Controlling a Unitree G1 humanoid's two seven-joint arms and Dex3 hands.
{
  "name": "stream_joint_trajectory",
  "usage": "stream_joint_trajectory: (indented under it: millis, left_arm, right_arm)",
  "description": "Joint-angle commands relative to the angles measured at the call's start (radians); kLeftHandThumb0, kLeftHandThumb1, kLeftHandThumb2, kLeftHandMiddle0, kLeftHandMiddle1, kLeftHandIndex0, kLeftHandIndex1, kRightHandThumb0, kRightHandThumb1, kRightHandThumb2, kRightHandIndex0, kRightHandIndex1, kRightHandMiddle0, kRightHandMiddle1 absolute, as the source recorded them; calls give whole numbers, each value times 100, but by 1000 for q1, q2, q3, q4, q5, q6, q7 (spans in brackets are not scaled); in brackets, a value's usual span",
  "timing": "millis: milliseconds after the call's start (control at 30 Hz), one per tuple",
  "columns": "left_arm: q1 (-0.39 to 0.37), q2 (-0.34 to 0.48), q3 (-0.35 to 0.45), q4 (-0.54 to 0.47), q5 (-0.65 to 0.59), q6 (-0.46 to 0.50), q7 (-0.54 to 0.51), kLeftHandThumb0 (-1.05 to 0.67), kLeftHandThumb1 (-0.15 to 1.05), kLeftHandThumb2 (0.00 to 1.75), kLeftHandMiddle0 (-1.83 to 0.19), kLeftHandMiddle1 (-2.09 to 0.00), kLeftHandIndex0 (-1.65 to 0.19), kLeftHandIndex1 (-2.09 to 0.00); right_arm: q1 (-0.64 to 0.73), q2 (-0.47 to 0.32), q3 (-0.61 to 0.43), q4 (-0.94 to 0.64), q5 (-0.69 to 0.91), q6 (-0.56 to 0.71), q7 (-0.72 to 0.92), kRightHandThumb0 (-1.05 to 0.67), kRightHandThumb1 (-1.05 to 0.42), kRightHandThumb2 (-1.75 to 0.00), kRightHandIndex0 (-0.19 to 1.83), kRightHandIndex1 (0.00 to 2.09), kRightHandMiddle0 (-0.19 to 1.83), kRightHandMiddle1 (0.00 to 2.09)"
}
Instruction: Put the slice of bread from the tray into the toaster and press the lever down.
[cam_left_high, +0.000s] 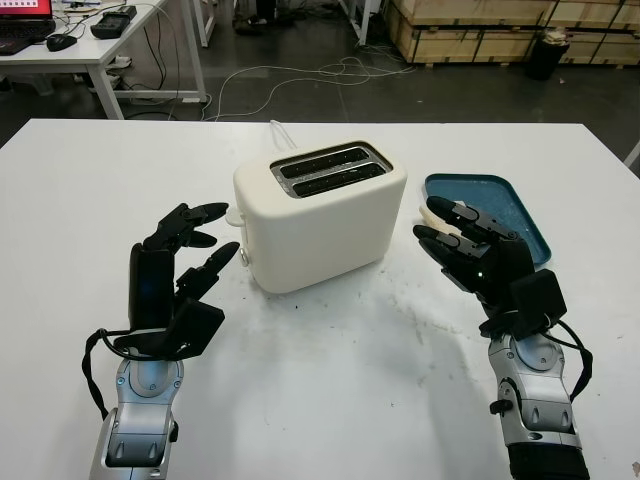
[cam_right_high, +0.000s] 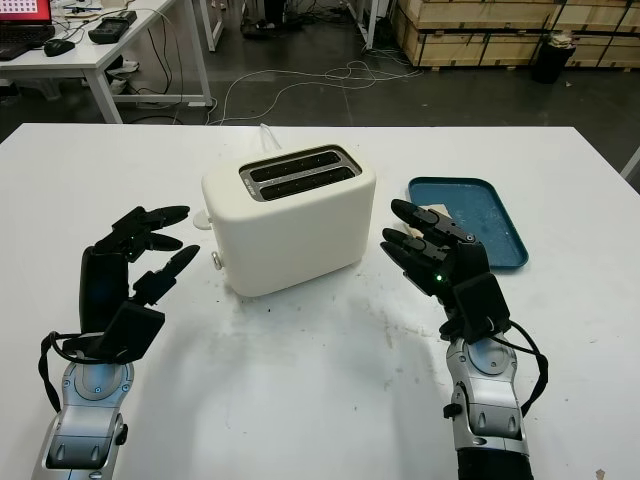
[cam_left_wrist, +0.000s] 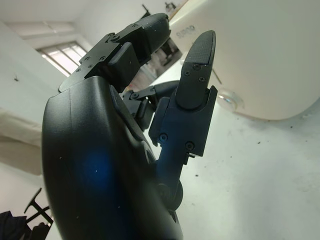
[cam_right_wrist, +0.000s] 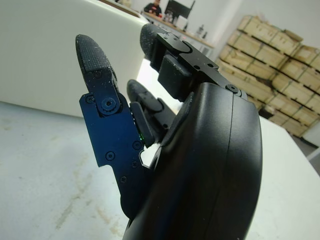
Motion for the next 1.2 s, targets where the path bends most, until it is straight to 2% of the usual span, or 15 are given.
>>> stream_joint_trajectory:
  millis: [0,400,467,567,700,800,933,1033,1167]
  left_arm:
    - [-5,-7,-4,-2,-14,-2,-8,-34,92,5,-48,-124,-64,-55]
    - [-3,-9,-2,-1,-21,-6,-13,-35,92,6,-46,-124,-63,-56]
    - [-6,-10,-1,0,-18,-9,-11,-36,92,6,-47,-123,-63,-57]
    - [-8,-6,-4,1,-6,-12,-6,-35,92,6,-48,-123,-64,-57]
    - [-12,-7,-3,4,-9,-8,-8,-36,92,5,-48,-123,-64,-57]
    - [-14,-6,-1,1,-7,-4,-6,-37,92,6,-48,-123,-64,-57]
    - [-23,-2,1,18,-3,-21,1,-38,92,6,-49,-123,-64,-58]
    - [-25,-2,2,25,-6,-25,3,-35,92,5,-49,-124,-64,-58]
    - [-23,-6,4,21,-12,-15,3,-36,92,5,-48,-124,-63,-58]
  right_arm:
    - [-7,2,4,-8,-1,-16,-4,-53,-80,0,92,0,83,0]
    - [-5,-2,1,-7,9,-22,10,-54,-80,0,92,0,83,0]
    - [0,-4,4,-20,-9,-45,1,-52,-79,0,92,0,83,0]
    - [6,-24,9,-31,-124,-153,-63,-51,-80,0,91,0,82,0]
    - [-21,-96,-19,35,-341,-336,-222,-51,-81,0,86,0,78,0]
    - [-49,-166,-18,89,-520,-378,-360,-48,-80,0,77,0,73,0]
    - [-77,-273,18,142,-694,-316,-419,-50,-78,0,59,0,58,0]
    - [-97,-346,53,156,-792,-257,-406,-55,-76,0,41,0,43,0]
    - [-124,-414,111,168,-874,-171,-350,-63,-74,0,28,0,30,0]
